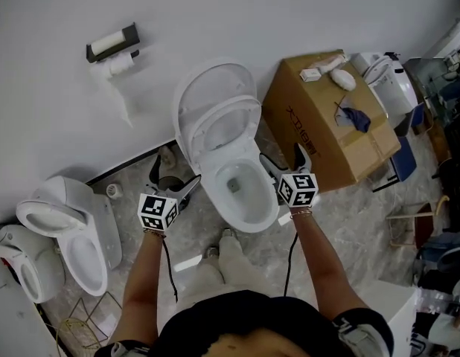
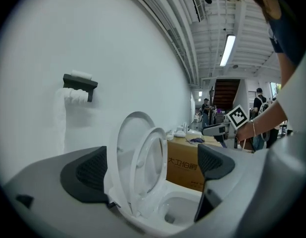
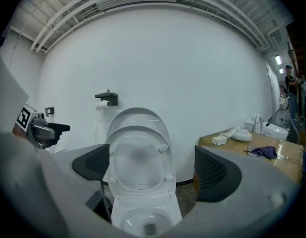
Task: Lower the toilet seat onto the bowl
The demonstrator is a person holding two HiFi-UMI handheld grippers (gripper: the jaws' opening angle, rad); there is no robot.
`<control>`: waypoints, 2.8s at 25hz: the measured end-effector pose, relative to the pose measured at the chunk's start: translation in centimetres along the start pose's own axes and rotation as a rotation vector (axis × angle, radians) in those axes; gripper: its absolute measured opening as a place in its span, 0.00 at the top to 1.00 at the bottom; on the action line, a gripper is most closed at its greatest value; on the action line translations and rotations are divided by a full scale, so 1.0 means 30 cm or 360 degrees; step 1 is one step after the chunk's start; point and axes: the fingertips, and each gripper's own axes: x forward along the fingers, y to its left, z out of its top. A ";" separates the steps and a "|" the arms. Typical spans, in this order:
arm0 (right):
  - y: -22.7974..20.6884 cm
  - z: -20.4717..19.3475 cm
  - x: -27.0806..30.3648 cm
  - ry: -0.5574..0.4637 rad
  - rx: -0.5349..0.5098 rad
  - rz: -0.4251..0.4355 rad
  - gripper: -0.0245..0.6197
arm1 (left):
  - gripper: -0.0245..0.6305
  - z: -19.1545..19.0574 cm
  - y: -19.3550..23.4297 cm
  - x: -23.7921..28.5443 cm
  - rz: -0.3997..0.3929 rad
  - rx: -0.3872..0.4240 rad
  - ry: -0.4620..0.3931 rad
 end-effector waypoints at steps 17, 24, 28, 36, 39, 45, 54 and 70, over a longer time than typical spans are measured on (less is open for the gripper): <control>-0.196 0.009 0.515 0.0139 -0.0056 0.0105 0.28 | 0.11 -0.062 0.127 0.456 0.0079 -0.0068 0.0112; -0.228 0.010 0.654 0.0168 -0.0073 0.0128 0.44 | 0.66 -0.115 0.190 0.531 0.0157 -0.0026 0.0189; -0.231 -0.010 0.710 0.0194 -0.0079 0.0145 0.52 | 0.65 -0.140 0.198 0.568 0.0157 -0.0010 0.0236; -0.213 -0.024 0.744 0.0182 -0.0007 0.0242 0.71 | 0.72 -0.141 0.180 0.606 0.0035 -0.0012 0.0258; -0.215 -0.040 0.735 0.0178 0.0045 0.0234 0.79 | 0.77 -0.144 0.166 0.602 0.0018 -0.0006 0.0260; -0.223 -0.050 0.705 0.0164 0.0117 0.0211 0.80 | 0.78 -0.149 0.136 0.583 -0.0020 -0.0049 0.0275; -0.237 -0.091 0.602 0.0116 0.0296 0.0216 0.80 | 0.76 -0.175 0.038 0.528 -0.0110 -0.0042 0.0284; -0.261 -0.213 0.369 0.0055 0.0509 0.0308 0.79 | 0.74 -0.266 -0.197 0.409 -0.0259 0.0151 0.0337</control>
